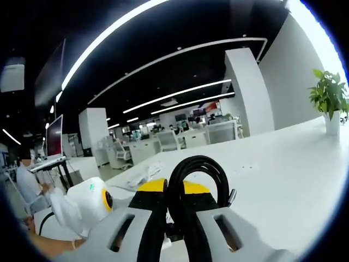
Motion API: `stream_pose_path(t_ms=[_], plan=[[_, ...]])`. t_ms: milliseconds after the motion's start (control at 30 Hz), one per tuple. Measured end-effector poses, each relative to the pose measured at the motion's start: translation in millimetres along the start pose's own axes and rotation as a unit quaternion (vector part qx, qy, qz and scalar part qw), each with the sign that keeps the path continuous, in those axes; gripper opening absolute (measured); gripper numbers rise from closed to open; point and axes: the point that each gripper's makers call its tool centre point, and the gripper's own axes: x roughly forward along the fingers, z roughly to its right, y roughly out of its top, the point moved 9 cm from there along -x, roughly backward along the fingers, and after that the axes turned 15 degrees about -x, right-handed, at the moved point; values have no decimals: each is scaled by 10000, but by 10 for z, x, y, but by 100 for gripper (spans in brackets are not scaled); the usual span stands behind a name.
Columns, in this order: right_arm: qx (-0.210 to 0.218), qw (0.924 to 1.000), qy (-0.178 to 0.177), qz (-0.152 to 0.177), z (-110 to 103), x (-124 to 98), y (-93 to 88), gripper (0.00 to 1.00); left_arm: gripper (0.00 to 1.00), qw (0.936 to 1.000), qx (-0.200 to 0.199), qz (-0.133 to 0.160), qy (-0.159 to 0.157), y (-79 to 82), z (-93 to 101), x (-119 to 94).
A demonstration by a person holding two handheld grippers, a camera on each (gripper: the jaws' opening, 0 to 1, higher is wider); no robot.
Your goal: Straighten the power strip on the desk, plug the charger into it
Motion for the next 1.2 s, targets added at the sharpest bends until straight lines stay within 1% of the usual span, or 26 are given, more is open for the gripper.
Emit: stream_pose_path(t_ms=[267,467,567,667,767,833,900,1000,1033,1100,1200], plan=[[-10,10000,12,-22,-6,-9,-5,6,29,9998,197,-54,-84,-7,43,21],[-66,10000,35,-37,-11,-18,8,6,28,9994,328,-65,-105,5,60,31],[-112,9999,50,-48,-7,-21,24,6,28,9991,393,-55,-170,17,55,32],[-136,9999,60,-76,5,-22,26,6,27,9985,438,-140,-280,28,47,38],[-156,9998,72,-141,20,-13,6,6,27,9974,449,-297,-479,12,24,59],[-185,9995,96,-230,20,12,-21,6,26,9962,514,-444,-552,-1,2,79],[-228,9993,116,-269,20,22,-32,6,26,9944,518,-594,-698,-7,-12,93],[-306,9986,180,-386,30,38,-44,6,26,9902,473,-889,-969,-14,-28,108],[-328,9984,193,-417,36,42,-47,6,26,9872,456,-1035,-1125,-13,-33,124],[-356,9981,213,-453,49,54,-52,6,26,9853,574,-1099,-1176,4,-49,161],[-410,9977,224,-481,61,62,-42,6,26,9801,609,-1232,-1430,34,-55,212]])
